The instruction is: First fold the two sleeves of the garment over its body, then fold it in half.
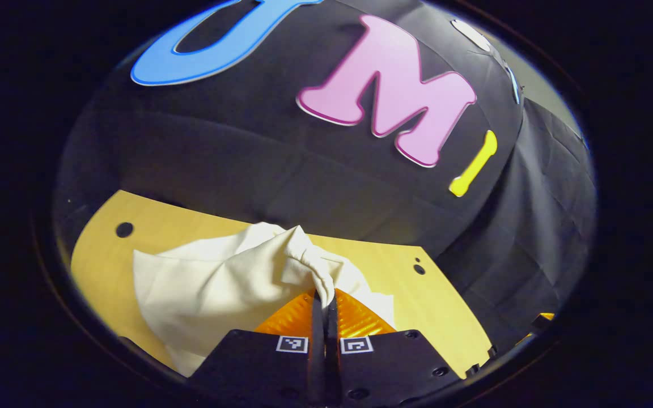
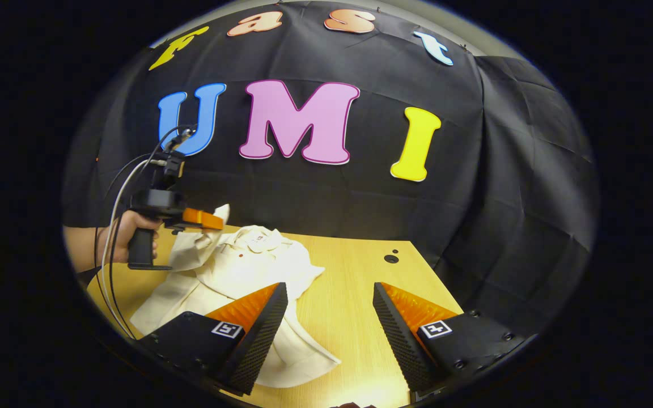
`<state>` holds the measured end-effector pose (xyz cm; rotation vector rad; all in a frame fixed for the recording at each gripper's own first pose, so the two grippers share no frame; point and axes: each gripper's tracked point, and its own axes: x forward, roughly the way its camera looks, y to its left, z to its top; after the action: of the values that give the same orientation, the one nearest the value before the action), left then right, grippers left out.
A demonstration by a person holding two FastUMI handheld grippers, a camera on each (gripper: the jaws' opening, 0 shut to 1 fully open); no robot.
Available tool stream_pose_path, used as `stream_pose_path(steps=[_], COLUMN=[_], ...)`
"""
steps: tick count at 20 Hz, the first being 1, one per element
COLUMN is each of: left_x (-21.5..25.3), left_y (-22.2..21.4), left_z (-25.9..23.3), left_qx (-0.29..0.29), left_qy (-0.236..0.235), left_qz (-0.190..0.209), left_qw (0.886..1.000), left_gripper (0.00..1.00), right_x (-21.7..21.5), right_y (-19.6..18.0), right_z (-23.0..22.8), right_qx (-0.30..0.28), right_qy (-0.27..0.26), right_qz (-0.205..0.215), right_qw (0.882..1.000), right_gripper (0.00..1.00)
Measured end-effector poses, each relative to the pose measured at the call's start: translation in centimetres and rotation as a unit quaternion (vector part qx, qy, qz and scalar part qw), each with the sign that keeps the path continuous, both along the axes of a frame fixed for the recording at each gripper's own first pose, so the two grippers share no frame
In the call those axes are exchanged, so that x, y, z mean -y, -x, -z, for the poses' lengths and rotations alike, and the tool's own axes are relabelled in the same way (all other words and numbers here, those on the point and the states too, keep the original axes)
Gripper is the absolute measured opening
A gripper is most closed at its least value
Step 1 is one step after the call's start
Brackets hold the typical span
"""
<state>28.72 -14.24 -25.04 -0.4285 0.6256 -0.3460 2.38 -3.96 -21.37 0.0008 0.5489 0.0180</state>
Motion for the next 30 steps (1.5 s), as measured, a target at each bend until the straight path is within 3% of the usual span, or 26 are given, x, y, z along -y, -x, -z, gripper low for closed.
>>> stream_pose_path(steps=[4,6,7,8,9,14,17,20,23,30], left_x=[7.3,9.9,10.1,9.8,9.2,2.0,-4.4,-10.0,-15.3,-19.7], left_y=[-1.9,-2.1,-1.5,-1.6,-1.3,3.8,8.5,14.0,20.3,31.6], left_z=[1.0,0.7,0.5,-0.3,-0.4,-3.5,-3.5,-0.8,4.5,12.8], left_qx=[-0.008,-0.005,0.002,0.015,0.028,0.108,0.099,0.047,-0.036,-0.195], left_qy=[0.012,0.033,0.038,0.032,0.025,-0.066,-0.127,-0.143,-0.173,-0.221], left_qz=[0.045,0.067,0.069,0.063,0.062,0.058,0.031,-0.003,-0.035,-0.056], left_qw=[0.999,0.997,0.997,0.997,0.997,0.990,0.986,0.989,0.984,0.954], left_gripper=[0.11,0.37,0.60,0.72,0.96,0.96,0.96,0.96,0.97,0.97], right_x=[2.3,3.1,2.9,3.1,3.1,1.8,0.4,-1.1,-2.2,-2.5], right_y=[0.6,0.4,0.5,0.5,0.3,0.6,0.6,1.7,3.6,8.3], right_z=[1.2,2.0,2.1,2.5,3.1,5.1,6.9,10.1,14.1,20.5], right_qx=[-0.019,-0.026,-0.030,-0.037,-0.045,-0.072,-0.092,-0.142,-0.208,-0.316], right_qy=[0.010,0.011,0.012,0.011,0.009,-0.012,-0.020,-0.034,-0.057,-0.042], right_qz=[0.022,0.032,0.036,0.039,0.039,0.025,0.006,-0.011,-0.008,-0.006], right_qw=[1.000,0.999,0.999,0.999,0.998,0.997,0.996,0.989,0.976,0.948], right_gripper=[0.97,0.97,0.97,0.97,0.97,0.97,0.97,0.97,0.98,0.98])
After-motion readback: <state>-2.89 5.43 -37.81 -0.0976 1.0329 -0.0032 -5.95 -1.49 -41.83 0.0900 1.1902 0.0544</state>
